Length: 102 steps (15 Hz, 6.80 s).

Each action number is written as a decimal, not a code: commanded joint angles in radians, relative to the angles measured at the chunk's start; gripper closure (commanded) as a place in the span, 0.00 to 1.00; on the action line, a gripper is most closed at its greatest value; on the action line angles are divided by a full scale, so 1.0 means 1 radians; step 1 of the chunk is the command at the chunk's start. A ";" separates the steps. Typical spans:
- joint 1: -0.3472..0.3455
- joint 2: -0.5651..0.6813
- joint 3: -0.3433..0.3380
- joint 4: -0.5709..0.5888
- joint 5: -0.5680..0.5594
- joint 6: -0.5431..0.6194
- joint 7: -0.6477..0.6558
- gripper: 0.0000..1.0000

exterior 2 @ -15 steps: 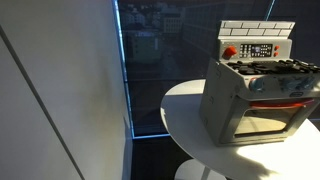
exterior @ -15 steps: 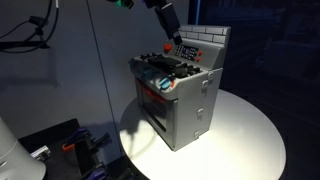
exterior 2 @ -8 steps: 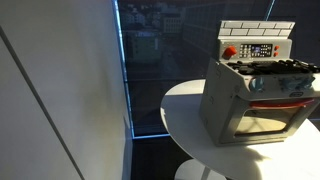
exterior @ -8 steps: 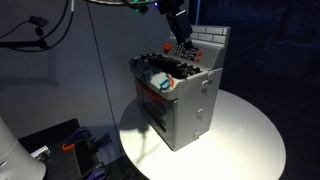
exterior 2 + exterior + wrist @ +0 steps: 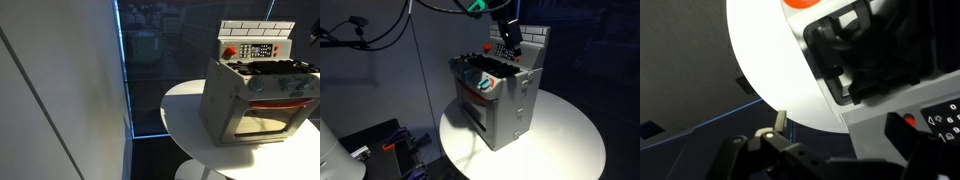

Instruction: Press a button on the stove

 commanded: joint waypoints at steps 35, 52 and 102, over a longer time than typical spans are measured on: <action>0.157 0.284 -0.106 0.295 0.017 -0.049 0.061 0.00; 0.176 0.326 -0.112 0.341 0.011 -0.047 0.074 0.00; 0.167 -0.339 -0.045 -0.077 0.104 -0.596 -0.310 0.00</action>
